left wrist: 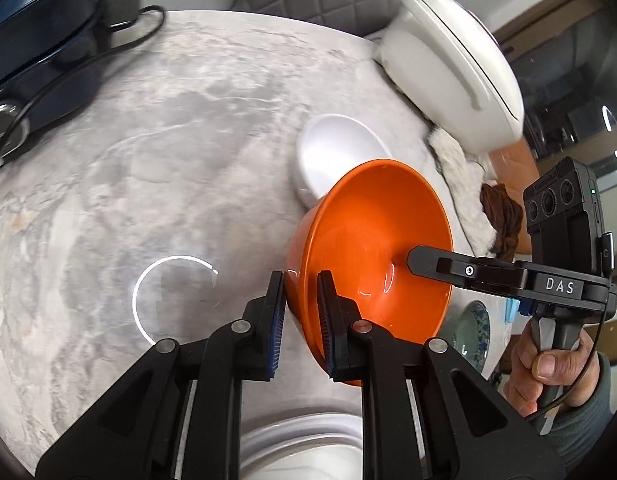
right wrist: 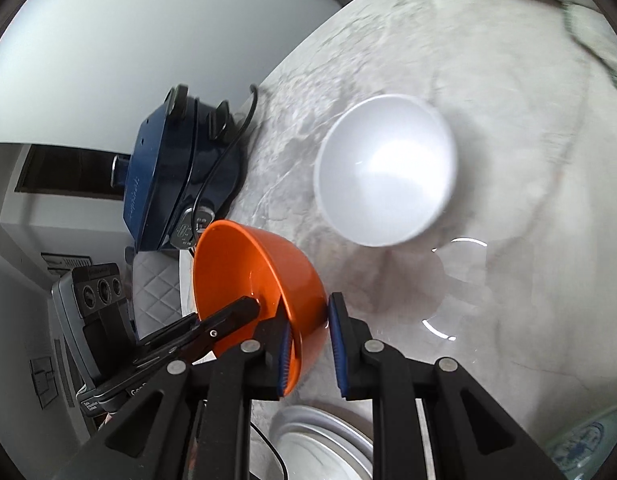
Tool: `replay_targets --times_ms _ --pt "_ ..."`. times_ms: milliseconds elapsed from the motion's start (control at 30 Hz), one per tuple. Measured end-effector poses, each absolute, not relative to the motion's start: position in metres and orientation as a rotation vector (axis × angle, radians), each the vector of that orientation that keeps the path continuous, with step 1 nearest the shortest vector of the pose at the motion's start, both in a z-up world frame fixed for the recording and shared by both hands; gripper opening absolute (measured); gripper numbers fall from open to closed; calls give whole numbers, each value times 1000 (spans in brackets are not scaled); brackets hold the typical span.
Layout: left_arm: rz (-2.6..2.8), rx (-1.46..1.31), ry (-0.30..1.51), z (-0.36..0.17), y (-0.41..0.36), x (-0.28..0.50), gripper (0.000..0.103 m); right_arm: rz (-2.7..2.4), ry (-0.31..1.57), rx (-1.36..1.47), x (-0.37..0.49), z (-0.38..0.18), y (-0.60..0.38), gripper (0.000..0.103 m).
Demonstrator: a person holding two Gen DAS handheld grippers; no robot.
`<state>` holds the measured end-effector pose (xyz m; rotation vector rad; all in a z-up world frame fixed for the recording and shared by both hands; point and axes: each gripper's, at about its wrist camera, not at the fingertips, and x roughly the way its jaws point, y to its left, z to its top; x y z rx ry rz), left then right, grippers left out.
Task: Organize plates and bowls
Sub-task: 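Carry the orange bowl over the patterned bowl, then lower the orange bowl into the patterned bowl and open both grippers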
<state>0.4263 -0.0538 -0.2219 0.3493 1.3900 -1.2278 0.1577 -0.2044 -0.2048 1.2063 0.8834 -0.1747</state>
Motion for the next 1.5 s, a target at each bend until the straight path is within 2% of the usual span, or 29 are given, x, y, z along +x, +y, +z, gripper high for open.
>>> replay_targets --times_ms 433,867,1133,1500 --pt "-1375 462 1374 -200 -118 287 15 -305 785 1264 23 -193 -255 20" --pt "-1452 555 1432 -220 -132 172 15 -388 740 1346 -90 -208 -261 20" --pt "-1428 603 1497 -254 -110 142 15 -398 776 1401 -122 -236 -244 21" --pt "-1377 657 1519 -286 -94 138 15 -409 862 1373 -116 -255 -233 20"
